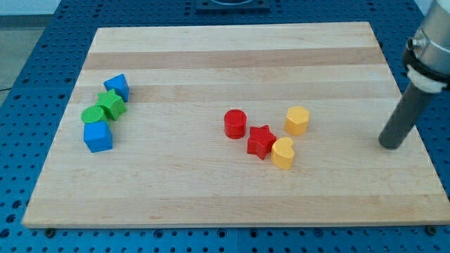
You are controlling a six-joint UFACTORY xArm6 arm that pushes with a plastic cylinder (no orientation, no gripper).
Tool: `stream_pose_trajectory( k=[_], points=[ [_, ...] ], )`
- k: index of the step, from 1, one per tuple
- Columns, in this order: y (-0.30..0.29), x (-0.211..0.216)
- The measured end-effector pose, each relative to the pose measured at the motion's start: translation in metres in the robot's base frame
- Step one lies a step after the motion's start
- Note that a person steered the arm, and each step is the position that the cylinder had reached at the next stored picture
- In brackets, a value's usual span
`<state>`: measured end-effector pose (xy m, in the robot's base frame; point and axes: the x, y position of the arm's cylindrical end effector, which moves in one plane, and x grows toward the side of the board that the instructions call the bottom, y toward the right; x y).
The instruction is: Place the yellow heart to the bottom of the blue cube
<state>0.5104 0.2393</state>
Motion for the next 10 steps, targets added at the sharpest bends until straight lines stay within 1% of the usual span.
stream_pose_trajectory(
  k=[1,3,4,6,7,8,10],
  points=[
    [-0.003,0.000],
    [-0.027,0.007],
    [-0.058,0.012],
    [-0.131,0.001],
    [-0.151,-0.007],
    [-0.165,-0.007],
    [-0.165,0.044]
  ],
)
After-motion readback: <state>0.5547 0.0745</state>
